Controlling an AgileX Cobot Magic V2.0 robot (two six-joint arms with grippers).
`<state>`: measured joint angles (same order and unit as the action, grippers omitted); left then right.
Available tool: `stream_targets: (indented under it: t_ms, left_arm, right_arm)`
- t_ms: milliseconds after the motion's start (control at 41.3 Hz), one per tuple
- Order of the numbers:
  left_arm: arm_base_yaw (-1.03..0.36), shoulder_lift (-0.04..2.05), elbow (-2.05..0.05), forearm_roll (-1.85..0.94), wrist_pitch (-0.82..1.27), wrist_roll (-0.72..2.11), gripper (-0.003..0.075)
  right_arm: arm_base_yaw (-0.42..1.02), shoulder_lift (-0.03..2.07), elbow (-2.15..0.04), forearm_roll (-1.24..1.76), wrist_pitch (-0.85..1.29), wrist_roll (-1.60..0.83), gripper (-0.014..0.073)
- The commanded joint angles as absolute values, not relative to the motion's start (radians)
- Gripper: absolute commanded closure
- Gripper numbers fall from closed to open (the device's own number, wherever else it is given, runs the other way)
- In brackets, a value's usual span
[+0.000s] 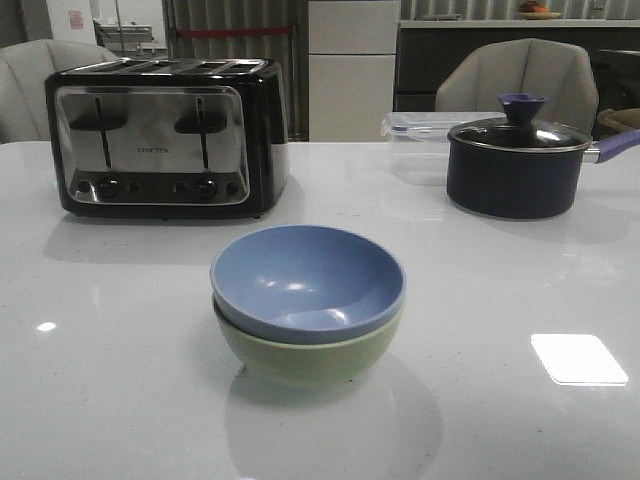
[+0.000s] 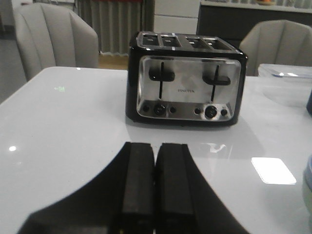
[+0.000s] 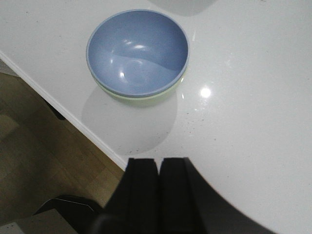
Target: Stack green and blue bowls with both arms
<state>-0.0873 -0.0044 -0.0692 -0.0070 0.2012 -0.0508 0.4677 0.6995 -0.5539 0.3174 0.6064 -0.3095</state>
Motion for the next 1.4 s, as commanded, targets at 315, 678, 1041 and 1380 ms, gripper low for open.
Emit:
stream_targets:
  t_ms: [315, 678, 1041, 1380]
  left_arm:
    - [-0.059, -0.026, 0.009, -0.011, -0.029, -0.018, 0.0627]
    - [-0.061, -0.026, 0.009, -0.015, -0.116, 0.024, 0.0627]
    - [-0.061, -0.026, 0.009, -0.015, -0.110, 0.024, 0.0627]
    - [-0.061, -0.024, 0.009, -0.015, -0.110, 0.024, 0.0627]
  right_arm:
    - [0.468, 0.699, -0.581, 0.320, 0.535, -0.321, 0.0536]
    - [0.468, 0.699, -0.581, 0.320, 0.535, -0.321, 0.0536]
    - [0.468, 0.699, -0.581, 0.320, 0.535, -0.321, 0.0536]
    - [0.468, 0.699, -0.581, 0.320, 0.535, -0.321, 0.0536]
